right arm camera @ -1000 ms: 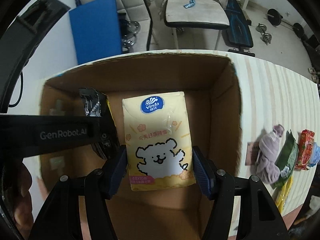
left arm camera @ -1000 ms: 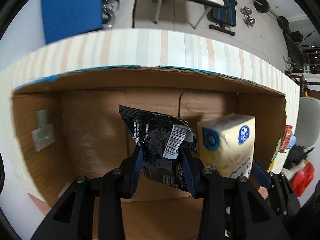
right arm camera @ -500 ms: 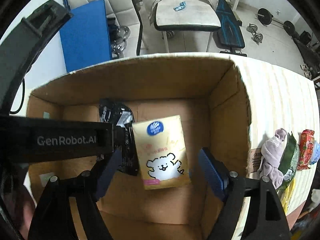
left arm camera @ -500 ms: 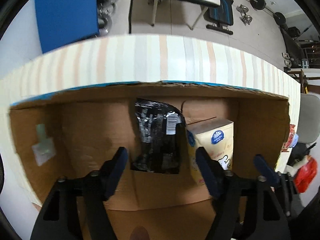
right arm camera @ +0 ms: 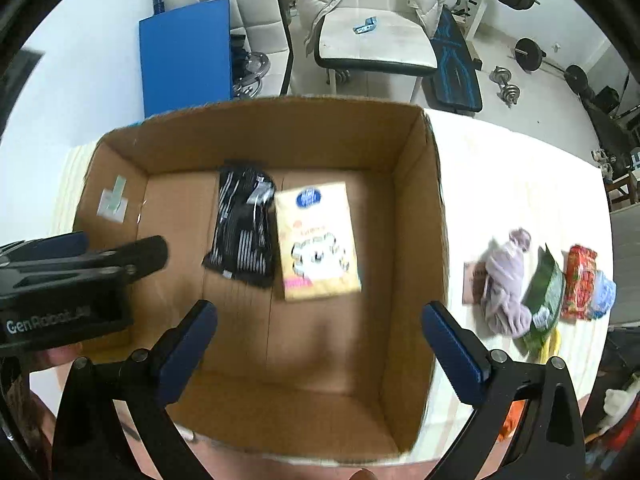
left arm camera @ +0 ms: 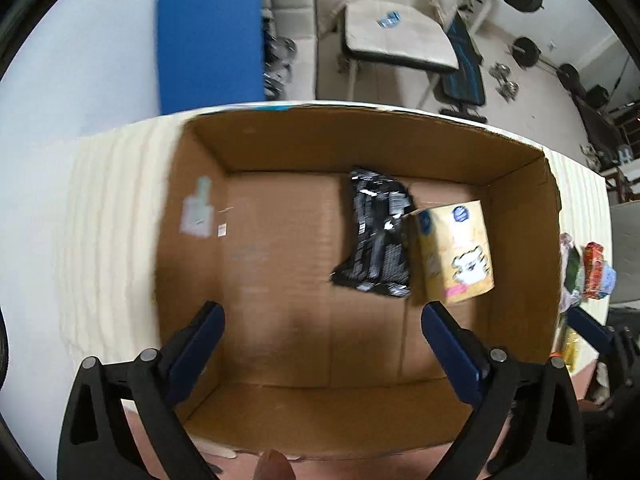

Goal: Organize soft objects
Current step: 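Carry both items into the cardboard box and open both tools, then grasp the lilac sock with the left tool while the right tool grasps the green bag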

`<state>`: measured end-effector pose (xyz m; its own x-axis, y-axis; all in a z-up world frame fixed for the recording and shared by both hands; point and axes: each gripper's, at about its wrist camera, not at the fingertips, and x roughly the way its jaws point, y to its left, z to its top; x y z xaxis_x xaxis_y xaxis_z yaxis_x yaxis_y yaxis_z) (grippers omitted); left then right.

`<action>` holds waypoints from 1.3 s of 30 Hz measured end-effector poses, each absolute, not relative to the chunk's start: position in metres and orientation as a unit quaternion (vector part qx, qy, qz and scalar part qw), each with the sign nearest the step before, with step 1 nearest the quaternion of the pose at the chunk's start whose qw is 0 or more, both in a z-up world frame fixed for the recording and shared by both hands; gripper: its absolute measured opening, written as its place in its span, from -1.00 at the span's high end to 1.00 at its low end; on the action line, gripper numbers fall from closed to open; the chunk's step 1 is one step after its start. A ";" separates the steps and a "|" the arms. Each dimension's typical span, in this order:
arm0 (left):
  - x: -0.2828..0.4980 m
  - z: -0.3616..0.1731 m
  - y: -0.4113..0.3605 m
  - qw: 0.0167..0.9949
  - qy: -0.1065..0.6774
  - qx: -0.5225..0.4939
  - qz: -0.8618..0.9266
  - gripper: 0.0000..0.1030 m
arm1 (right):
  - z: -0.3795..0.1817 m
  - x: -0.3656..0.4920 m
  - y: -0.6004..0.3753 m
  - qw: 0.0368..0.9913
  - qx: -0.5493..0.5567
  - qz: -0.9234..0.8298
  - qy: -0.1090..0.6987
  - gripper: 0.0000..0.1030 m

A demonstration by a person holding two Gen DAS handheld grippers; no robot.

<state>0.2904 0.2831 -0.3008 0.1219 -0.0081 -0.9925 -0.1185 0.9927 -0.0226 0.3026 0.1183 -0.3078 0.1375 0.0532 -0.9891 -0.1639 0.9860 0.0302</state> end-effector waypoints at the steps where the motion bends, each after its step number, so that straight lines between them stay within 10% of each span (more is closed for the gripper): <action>1: 0.279 -0.294 0.285 0.756 0.651 -0.043 0.046 -0.96 | -0.303 0.293 0.117 0.754 -0.043 0.075 0.651 -1.00; 28: 0.165 -0.178 0.258 0.829 0.551 -0.035 0.090 -0.96 | -0.181 0.179 0.091 0.803 0.007 0.120 0.584 -1.00; 39: 0.224 -0.175 0.120 0.822 0.569 0.010 -0.029 -0.96 | -0.155 0.200 -0.051 0.812 0.077 0.034 0.578 -1.00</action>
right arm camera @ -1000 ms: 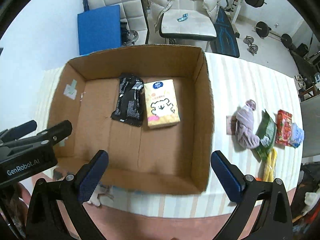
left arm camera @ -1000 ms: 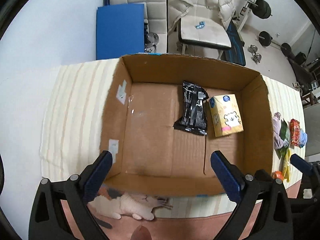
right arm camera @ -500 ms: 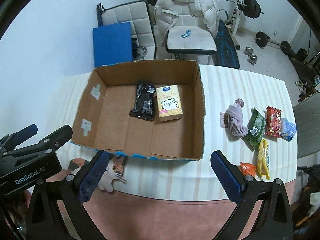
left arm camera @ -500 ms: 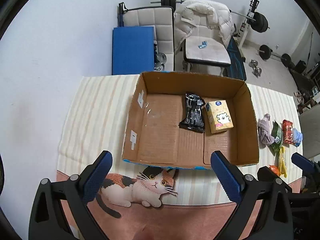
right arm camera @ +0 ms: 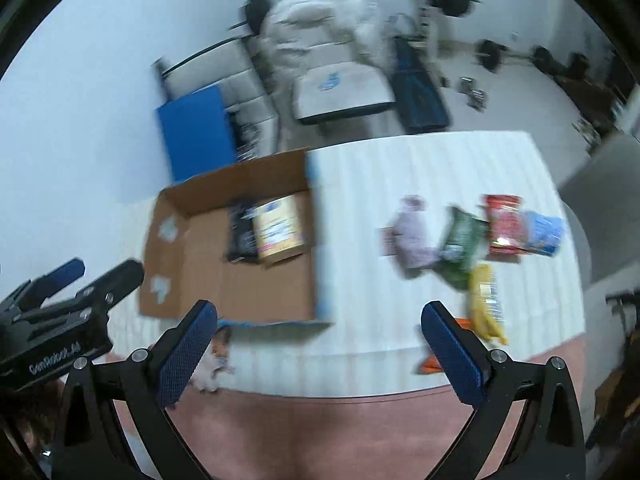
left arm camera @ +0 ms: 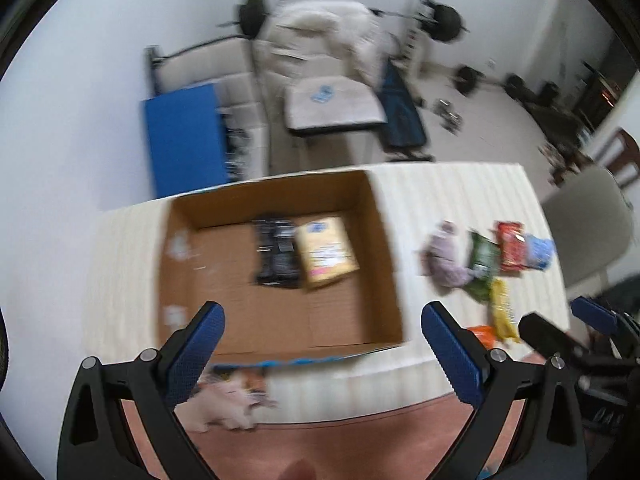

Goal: Organize soft objects
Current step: 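Grasp the lilac sock with the left tool while the right tool grasps the green bag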

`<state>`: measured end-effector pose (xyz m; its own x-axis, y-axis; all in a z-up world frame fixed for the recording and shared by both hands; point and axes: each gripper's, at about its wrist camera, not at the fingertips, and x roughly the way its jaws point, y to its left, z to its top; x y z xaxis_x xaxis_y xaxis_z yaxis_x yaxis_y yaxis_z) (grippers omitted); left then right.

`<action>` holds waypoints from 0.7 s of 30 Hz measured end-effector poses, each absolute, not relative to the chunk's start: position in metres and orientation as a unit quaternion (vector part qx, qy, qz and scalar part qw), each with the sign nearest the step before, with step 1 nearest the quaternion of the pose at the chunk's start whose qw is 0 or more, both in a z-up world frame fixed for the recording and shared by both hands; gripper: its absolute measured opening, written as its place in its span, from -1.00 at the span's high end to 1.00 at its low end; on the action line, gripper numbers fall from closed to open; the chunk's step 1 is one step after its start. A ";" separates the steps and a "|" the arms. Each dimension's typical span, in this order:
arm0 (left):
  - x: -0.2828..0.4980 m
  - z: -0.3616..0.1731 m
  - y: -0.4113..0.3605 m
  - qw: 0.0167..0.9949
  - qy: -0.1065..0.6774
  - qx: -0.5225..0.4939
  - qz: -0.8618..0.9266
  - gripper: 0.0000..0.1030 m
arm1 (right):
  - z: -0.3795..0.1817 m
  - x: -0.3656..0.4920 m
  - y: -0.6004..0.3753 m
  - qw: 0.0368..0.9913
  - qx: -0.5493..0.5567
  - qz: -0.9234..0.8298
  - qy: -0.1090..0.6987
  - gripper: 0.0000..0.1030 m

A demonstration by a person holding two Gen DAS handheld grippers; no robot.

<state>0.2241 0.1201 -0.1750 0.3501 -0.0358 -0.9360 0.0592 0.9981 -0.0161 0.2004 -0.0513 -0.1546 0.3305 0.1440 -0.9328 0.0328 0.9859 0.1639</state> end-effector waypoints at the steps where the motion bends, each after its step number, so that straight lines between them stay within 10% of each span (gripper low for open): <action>1: 0.236 -0.183 0.105 0.814 0.579 0.008 -0.045 -0.96 | -0.157 0.206 -0.072 0.811 0.085 0.017 0.579 -1.00; 21: 0.418 -0.439 -0.065 0.577 0.808 0.049 -0.115 -0.68 | -0.396 0.322 -0.233 0.664 0.273 -0.080 0.692 -0.57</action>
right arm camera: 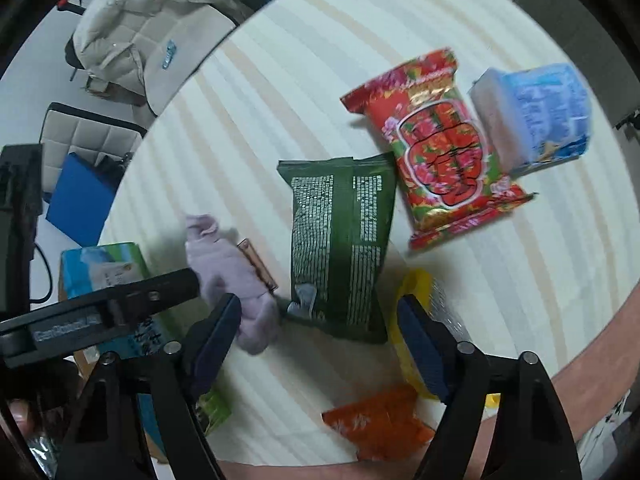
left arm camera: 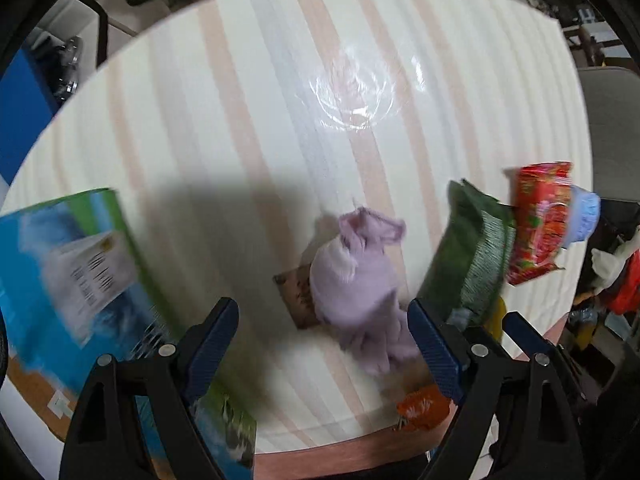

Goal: Organize soft objects
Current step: 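Grasp the lilac sock with the left tool while the right tool grasps the green bag, then lower the sock and green bag into the box and release both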

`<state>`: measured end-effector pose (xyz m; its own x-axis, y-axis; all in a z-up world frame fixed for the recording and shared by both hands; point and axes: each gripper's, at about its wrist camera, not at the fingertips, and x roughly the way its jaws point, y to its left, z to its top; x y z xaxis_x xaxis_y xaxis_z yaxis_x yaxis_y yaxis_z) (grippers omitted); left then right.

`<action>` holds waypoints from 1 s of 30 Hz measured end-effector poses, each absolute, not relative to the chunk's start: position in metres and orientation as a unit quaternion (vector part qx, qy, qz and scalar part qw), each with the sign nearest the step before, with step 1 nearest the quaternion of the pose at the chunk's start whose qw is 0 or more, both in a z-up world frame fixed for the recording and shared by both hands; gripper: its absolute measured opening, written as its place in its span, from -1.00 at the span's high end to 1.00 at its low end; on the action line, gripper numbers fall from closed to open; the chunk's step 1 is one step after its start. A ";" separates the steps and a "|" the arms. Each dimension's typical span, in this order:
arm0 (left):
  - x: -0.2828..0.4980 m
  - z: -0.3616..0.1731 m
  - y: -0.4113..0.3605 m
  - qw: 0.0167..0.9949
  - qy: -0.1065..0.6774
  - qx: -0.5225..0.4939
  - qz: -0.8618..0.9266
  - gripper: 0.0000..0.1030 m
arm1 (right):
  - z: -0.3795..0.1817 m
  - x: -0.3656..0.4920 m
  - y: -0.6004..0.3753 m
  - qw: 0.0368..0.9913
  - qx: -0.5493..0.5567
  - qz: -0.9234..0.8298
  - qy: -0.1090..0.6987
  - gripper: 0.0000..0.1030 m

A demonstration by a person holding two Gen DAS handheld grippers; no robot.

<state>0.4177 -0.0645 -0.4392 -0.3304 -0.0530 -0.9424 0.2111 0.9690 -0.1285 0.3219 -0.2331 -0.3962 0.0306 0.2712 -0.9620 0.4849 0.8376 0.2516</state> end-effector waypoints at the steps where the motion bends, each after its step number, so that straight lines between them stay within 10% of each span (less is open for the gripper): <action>1: 0.418 -0.444 -0.066 0.574 0.809 0.053 -0.115 -0.68 | -0.400 0.323 -0.232 0.663 0.271 -0.082 0.693 -0.57; 3: 0.419 -0.455 -0.068 0.568 0.813 0.062 -0.115 -0.66 | -0.412 0.327 -0.231 0.656 0.264 -0.087 0.701 -0.56; 7: 0.417 -0.466 -0.071 0.559 0.819 0.049 -0.119 0.29 | -0.429 0.335 -0.223 0.643 0.249 -0.088 0.719 -0.28; 13: 0.412 -0.437 -0.065 0.601 0.789 0.063 -0.113 0.35 | -0.427 0.334 -0.209 0.652 0.214 -0.088 0.722 0.32; 30: 0.328 -0.237 0.176 0.747 0.663 -0.036 -0.032 0.34 | -0.248 0.274 -0.047 0.729 0.138 0.131 0.658 0.36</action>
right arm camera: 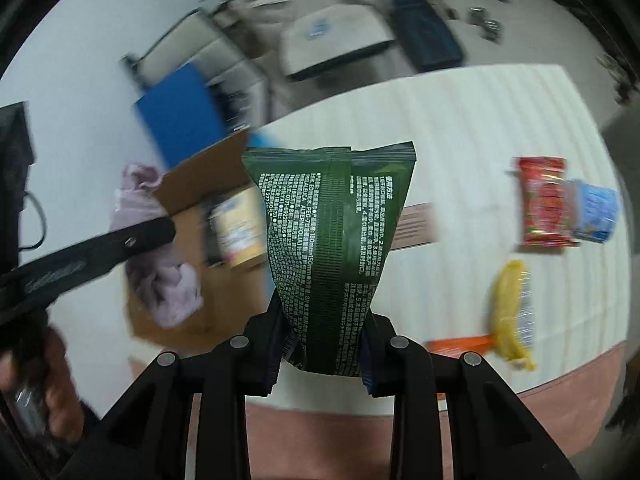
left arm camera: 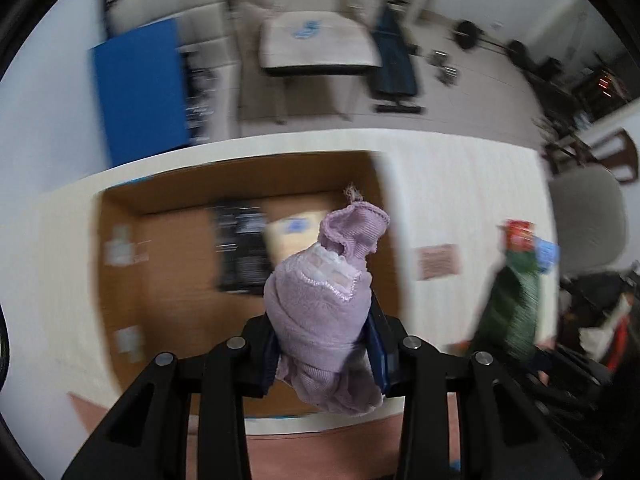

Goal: Organize soft objects
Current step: 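Lower the sock and green bag into the box and release both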

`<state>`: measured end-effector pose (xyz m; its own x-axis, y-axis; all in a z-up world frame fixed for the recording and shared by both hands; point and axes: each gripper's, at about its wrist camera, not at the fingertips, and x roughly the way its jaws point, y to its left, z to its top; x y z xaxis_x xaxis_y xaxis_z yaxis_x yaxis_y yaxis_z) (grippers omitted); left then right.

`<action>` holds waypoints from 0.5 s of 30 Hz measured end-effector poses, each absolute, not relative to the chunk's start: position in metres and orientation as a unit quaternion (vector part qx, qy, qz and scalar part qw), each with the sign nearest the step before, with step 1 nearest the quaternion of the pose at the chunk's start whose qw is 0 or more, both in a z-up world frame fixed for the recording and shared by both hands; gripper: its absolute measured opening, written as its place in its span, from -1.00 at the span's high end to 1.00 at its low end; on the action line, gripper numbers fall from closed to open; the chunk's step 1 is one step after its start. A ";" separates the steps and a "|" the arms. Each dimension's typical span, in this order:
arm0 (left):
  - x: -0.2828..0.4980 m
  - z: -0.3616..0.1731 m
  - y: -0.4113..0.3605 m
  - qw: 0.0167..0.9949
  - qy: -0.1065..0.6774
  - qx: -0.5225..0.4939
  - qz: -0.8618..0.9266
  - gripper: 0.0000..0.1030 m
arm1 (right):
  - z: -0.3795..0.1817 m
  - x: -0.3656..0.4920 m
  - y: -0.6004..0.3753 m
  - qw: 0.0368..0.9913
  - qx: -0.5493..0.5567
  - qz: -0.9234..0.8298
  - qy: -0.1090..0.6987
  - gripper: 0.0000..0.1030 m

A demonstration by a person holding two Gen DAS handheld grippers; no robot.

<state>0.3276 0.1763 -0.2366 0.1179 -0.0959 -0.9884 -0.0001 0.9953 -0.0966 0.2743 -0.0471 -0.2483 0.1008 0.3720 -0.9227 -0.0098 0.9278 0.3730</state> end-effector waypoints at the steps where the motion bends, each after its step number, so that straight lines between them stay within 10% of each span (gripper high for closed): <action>1: 0.327 -0.240 0.197 0.746 0.665 -0.037 -0.014 0.34 | -0.246 0.270 -0.030 0.729 0.127 0.141 0.658 0.36; 15: 0.374 -0.364 0.299 0.666 0.737 -0.104 0.043 0.34 | -0.340 0.268 0.104 0.668 0.020 0.125 0.733 0.36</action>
